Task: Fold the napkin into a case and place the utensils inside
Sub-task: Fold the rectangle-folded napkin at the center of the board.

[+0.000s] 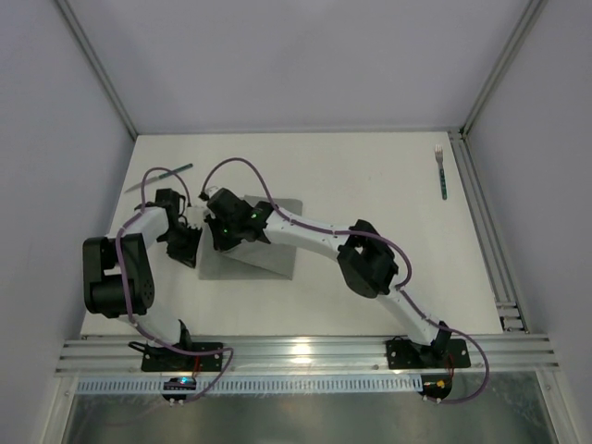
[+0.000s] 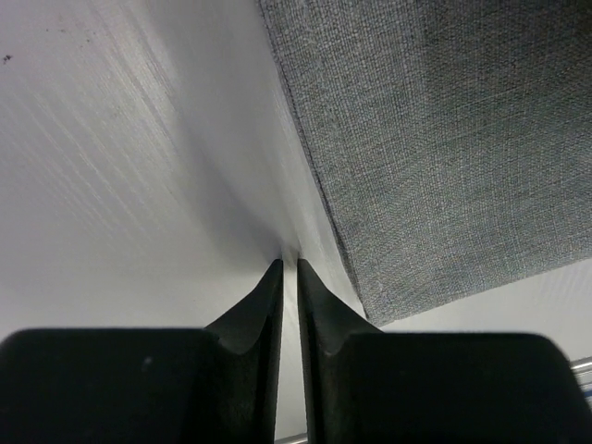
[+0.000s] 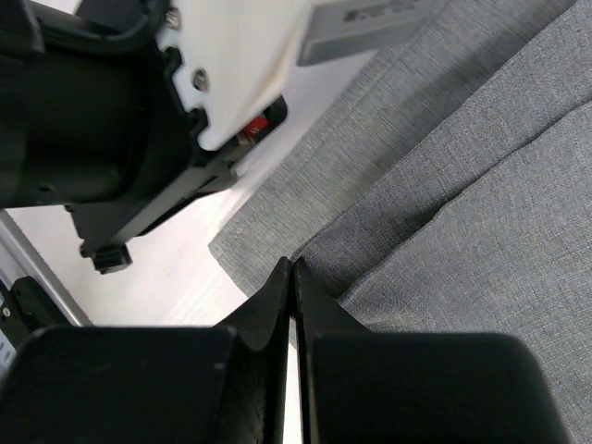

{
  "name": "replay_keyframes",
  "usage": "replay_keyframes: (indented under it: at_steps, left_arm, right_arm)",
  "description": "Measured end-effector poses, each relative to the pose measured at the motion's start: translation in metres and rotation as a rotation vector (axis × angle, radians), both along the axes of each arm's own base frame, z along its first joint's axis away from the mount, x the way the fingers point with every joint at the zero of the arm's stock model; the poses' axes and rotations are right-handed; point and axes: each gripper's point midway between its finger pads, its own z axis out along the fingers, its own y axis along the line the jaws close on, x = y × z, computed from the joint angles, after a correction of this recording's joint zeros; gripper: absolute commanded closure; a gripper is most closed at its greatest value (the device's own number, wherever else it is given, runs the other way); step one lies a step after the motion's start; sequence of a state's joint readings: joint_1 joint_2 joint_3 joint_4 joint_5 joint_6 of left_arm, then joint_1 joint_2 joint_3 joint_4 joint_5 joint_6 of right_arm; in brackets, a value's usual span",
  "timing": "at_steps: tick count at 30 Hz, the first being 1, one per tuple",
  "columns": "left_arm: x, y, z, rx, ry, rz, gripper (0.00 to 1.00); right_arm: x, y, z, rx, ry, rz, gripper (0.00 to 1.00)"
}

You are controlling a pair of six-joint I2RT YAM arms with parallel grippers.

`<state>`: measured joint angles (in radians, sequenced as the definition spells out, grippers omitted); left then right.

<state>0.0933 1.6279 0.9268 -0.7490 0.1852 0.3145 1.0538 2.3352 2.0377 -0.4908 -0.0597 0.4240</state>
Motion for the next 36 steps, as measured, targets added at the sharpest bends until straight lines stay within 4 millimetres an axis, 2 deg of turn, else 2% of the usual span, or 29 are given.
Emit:
replay_keyframes:
  at_steps: [4, 7, 13, 22, 28, 32, 34, 35, 36]
  left_arm:
    - [0.001, -0.001, 0.0, -0.008, 0.0, -0.004, 0.95]
    - [0.001, -0.003, 0.0, -0.017, 0.001, -0.005, 0.98]
    - [0.001, -0.004, 0.0, -0.024, 0.001, -0.006, 1.0]
    - [0.001, -0.004, 0.0, -0.024, 0.001, -0.005, 1.0]
    - [0.001, -0.004, 0.0, -0.025, 0.001, -0.005, 1.0]
    - [0.001, -0.004, 0.0, -0.025, 0.001, -0.005, 1.0]
    - [0.001, -0.004, 0.0, -0.025, 0.001, -0.005, 1.0]
    - [0.001, -0.004, 0.0, -0.025, 0.001, -0.005, 1.0]
    - [0.001, -0.004, 0.0, -0.025, 0.001, -0.004, 1.0]
  right_arm:
    - [-0.005, 0.014, 0.003, 0.048, 0.0, 0.035, 0.97]
    - [-0.013, 0.023, -0.005, 0.06, 0.008, 0.064, 0.97]
    - [-0.029, 0.028, -0.028, 0.037, 0.045, 0.11, 0.97]
    - [-0.046, 0.037, -0.033, 0.045, 0.003, 0.195, 0.97]
    - [-0.065, 0.025, -0.053, 0.032, 0.016, 0.235, 0.97]
    - [-0.068, 0.026, -0.052, 0.054, 0.023, 0.244, 0.97]
    - [-0.069, 0.028, -0.05, 0.065, 0.026, 0.245, 0.9]
    - [-0.069, 0.029, -0.05, 0.07, 0.028, 0.246, 0.75]
    - [-0.07, 0.029, -0.049, 0.072, 0.035, 0.245, 0.68]
